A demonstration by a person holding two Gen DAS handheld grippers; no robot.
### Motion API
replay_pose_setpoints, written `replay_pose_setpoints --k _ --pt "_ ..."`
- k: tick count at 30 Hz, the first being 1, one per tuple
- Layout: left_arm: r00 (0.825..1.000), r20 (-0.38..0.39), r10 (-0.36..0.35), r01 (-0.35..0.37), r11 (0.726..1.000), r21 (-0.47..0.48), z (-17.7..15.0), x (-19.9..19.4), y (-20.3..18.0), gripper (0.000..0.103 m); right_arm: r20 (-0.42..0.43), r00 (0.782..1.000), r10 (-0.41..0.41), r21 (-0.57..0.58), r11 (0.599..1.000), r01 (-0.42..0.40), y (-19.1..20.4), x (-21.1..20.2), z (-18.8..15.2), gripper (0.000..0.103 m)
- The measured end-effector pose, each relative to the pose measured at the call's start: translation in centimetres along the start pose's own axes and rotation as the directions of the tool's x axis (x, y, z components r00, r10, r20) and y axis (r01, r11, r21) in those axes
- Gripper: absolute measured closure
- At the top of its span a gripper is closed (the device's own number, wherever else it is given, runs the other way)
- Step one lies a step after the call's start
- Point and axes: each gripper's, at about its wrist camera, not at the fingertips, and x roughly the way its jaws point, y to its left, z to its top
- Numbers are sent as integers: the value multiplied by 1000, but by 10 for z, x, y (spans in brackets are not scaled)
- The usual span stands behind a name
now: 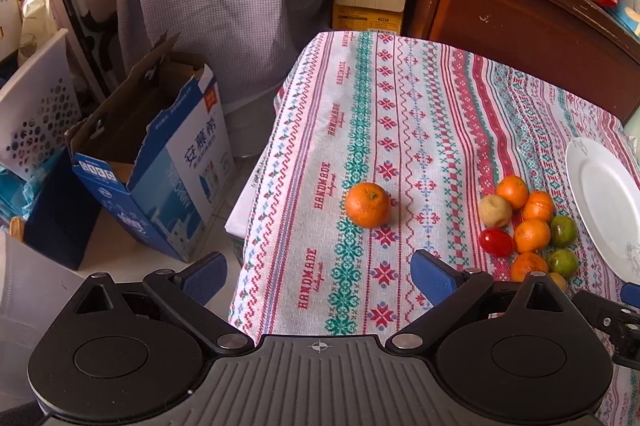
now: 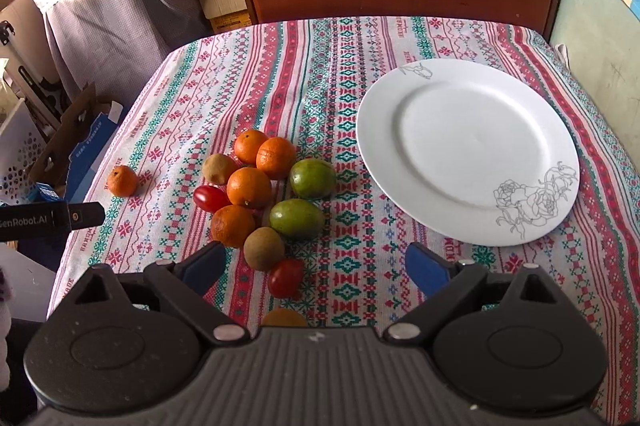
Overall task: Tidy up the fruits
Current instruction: 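Grasp the lone tangerine with the left tool while the right tool approaches the fruit cluster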
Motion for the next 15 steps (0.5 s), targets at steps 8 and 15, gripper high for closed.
replay_pose_setpoints --k 8,15 --pt "997 74 -15 10 998 63 2 5 -12 11 33 997 64 -20 998 -64 -6 -5 -17 20" --pt "993 111 -26 14 994 110 -1 13 -21 23 59 992 113 -55 992 -110 -1 -7 -22 35"
